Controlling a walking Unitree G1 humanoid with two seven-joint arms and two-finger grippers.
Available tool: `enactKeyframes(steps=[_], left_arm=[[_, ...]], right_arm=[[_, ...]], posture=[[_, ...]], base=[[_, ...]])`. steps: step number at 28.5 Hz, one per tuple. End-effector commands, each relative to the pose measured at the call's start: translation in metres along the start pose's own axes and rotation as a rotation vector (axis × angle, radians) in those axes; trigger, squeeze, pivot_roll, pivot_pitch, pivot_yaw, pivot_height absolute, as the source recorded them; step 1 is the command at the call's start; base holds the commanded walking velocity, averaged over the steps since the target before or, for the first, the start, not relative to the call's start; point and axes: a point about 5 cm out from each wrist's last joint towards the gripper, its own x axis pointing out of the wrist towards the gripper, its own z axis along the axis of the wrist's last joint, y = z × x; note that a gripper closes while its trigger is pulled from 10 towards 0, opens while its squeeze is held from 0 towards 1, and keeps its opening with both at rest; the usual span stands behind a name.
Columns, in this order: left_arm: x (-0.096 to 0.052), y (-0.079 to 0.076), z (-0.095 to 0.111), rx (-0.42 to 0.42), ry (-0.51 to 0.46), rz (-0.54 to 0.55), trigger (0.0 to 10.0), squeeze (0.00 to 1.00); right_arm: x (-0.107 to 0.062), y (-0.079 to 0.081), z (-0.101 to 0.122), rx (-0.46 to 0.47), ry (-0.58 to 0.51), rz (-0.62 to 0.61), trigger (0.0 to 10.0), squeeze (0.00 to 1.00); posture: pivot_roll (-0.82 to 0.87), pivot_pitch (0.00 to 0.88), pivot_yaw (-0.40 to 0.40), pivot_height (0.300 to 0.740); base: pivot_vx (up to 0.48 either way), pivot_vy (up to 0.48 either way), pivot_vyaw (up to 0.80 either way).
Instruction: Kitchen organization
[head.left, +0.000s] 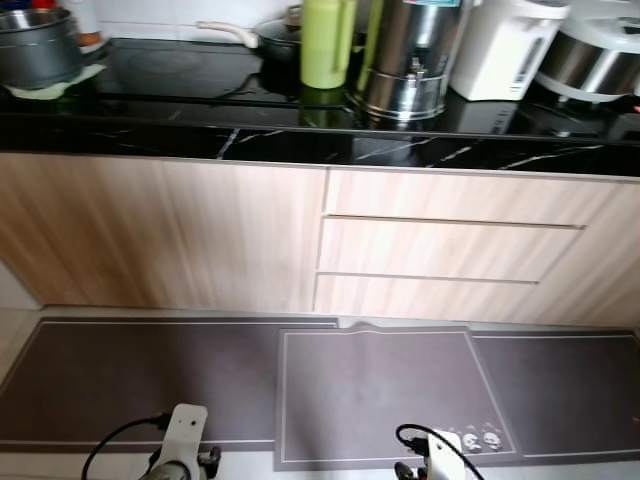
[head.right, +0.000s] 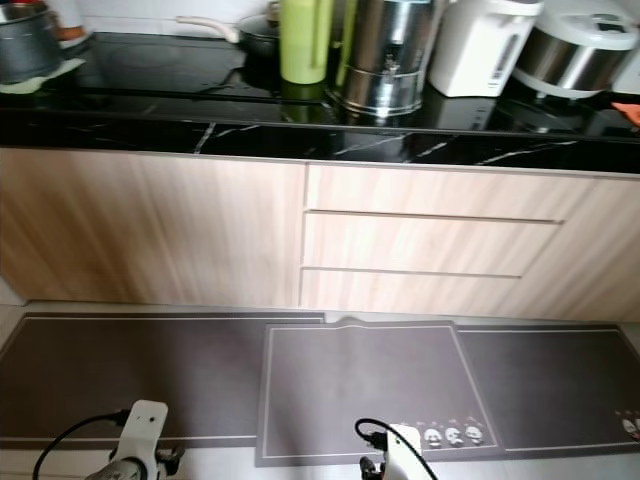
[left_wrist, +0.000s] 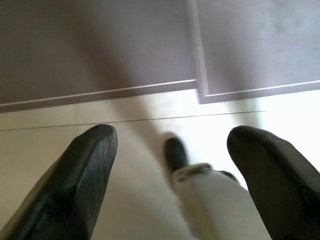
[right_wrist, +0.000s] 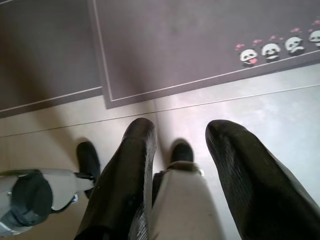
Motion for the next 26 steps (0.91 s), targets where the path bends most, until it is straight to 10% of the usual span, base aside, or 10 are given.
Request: enactKeyframes(steps=[1,26], left_arm=[[-0.001,-0.006,-0.006,0.007,0.021,-0.013,10.0,0.00],[0.001,-0.006,0.004,0.031,0.000,-0.029,10.0,0.00]], right_arm=[[0.000,-0.001,-0.001,-0.002,0.011,-0.010,10.0,0.00],[0.002,0.020,-0.008,0.020,0.013,-0.002,10.0,0.00]], posture=[[0.22,0.000,-0.076,0.740],[0.21,0.000,-0.042,0.740]], base=[[0.000,-0.480,0.00],[0.000,-0.480,0.00]])
